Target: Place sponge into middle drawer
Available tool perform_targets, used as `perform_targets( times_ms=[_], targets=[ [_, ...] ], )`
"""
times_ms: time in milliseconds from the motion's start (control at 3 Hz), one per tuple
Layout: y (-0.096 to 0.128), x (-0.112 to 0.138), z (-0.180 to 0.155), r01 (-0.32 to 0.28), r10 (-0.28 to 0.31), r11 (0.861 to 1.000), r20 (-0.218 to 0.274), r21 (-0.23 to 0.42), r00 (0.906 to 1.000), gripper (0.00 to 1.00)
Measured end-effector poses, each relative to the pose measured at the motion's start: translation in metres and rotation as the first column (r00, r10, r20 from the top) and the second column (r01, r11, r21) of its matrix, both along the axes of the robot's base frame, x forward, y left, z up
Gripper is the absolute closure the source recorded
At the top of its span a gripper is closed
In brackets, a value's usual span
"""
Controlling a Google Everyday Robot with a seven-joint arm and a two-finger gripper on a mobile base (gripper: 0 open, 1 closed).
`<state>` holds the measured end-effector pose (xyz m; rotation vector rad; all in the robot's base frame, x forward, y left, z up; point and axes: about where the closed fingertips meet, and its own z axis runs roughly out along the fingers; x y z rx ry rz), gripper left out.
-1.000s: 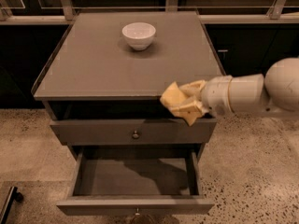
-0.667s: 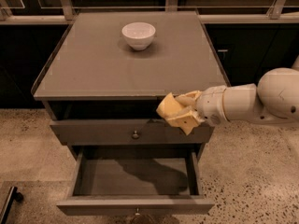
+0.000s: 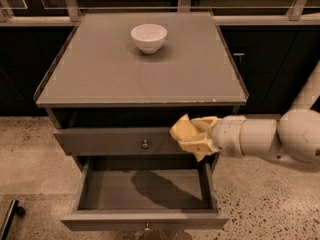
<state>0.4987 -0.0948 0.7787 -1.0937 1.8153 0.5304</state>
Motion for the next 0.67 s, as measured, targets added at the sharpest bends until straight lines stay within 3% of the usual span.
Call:
perform_targets(
  times_ms=[333,667],
  targets=[
    [-0.016,-0.018,-0.058,0.129,-0.127,0.989,-0.027,0.077,0.9915,1.0],
    [-0.024,-0.029,-0.121,0.227,-0.222,0.967,-0.061,0.113,0.9732,1.0]
  ],
)
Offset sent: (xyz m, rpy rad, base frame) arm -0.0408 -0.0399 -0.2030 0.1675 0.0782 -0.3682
